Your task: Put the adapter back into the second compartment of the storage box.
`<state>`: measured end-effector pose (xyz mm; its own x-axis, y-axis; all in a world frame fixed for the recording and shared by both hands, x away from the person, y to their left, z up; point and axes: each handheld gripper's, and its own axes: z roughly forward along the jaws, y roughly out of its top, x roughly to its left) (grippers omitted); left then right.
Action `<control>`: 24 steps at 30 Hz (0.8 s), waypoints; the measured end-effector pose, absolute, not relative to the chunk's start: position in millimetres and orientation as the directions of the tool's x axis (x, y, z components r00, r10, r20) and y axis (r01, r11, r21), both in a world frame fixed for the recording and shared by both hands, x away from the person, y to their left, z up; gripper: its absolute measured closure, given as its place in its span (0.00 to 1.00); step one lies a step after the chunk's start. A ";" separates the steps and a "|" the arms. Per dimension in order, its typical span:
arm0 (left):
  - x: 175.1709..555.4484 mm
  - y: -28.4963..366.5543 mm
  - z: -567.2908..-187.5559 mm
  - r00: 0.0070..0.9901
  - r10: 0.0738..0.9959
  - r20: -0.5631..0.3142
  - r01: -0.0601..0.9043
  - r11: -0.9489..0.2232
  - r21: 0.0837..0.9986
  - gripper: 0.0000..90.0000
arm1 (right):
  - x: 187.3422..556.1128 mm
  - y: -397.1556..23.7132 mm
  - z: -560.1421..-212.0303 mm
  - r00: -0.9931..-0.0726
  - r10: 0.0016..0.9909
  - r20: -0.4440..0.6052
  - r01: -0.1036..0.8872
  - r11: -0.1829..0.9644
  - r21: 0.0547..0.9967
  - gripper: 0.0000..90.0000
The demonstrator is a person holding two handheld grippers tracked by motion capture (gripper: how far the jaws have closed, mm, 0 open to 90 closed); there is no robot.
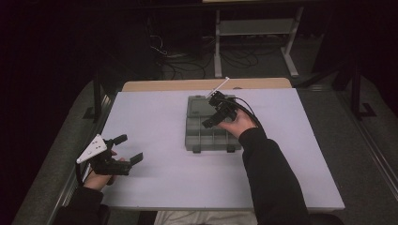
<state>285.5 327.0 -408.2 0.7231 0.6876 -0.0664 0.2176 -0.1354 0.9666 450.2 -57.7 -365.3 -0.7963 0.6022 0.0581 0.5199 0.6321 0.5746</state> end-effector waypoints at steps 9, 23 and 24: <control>285.6 326.9 -408.5 0.722 0.689 -0.064 0.219 -0.140 0.966 0.00 | 444.2 -76.1 -362.4 -0.765 0.641 0.060 0.540 0.588 0.603 0.00; 285.7 326.8 -408.7 0.721 0.690 -0.064 0.220 -0.140 0.965 0.00 | 427.7 -94.8 -352.8 -0.770 0.635 0.064 0.514 0.558 0.652 0.00; 285.7 326.9 -408.7 0.721 0.690 -0.065 0.220 -0.140 0.965 0.00 | 426.2 -95.9 -352.4 -0.771 0.634 0.064 0.512 0.557 0.654 0.00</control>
